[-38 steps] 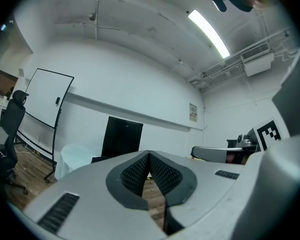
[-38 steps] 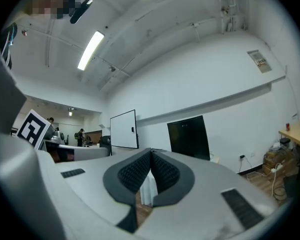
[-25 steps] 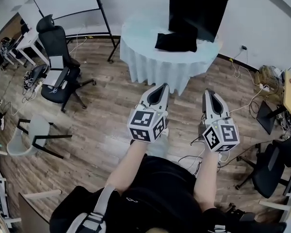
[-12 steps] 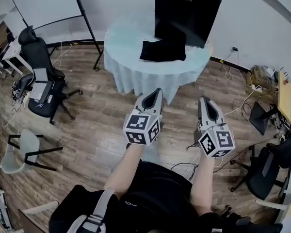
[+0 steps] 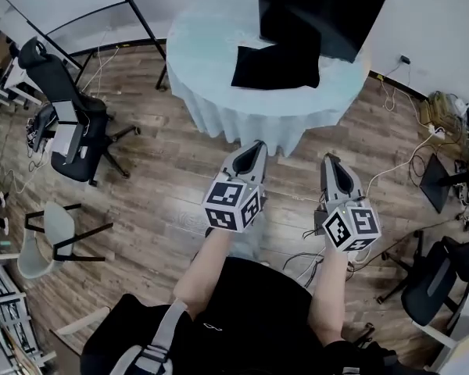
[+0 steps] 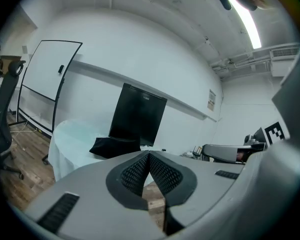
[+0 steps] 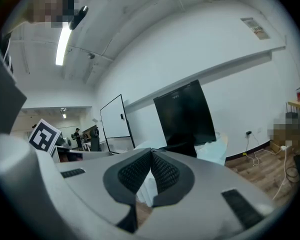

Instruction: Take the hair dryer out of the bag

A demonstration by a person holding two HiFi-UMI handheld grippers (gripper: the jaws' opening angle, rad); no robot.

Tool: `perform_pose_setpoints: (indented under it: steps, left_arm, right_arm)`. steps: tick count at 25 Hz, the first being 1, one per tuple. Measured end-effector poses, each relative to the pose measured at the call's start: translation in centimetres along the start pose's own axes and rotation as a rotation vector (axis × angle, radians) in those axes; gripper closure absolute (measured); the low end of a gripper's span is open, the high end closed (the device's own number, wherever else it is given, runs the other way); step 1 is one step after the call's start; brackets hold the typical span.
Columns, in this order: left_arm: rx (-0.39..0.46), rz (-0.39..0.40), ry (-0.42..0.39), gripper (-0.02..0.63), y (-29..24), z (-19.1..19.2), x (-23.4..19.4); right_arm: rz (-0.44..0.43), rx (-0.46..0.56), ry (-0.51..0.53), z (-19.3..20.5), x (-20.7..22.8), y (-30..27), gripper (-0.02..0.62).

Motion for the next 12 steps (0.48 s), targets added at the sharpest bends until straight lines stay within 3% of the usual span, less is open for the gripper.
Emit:
perform_pose_setpoints:
  steps: [12]
  left_arm:
    - [-0.011, 0.044, 0.016, 0.595, -9.5, -5.6, -5.3]
  right_arm:
    - [-0.008, -0.056, 0.011, -3.2, 3.4, -11.9, 0.594]
Point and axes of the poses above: the fingertips, and each gripper's own axes: y backward along the fingers, x to its right, z out of its underside, the point moved 6 cm from there along y, backward along the fingers, and after that the axes turned 7 degrees about y, right-handed, at the moved point
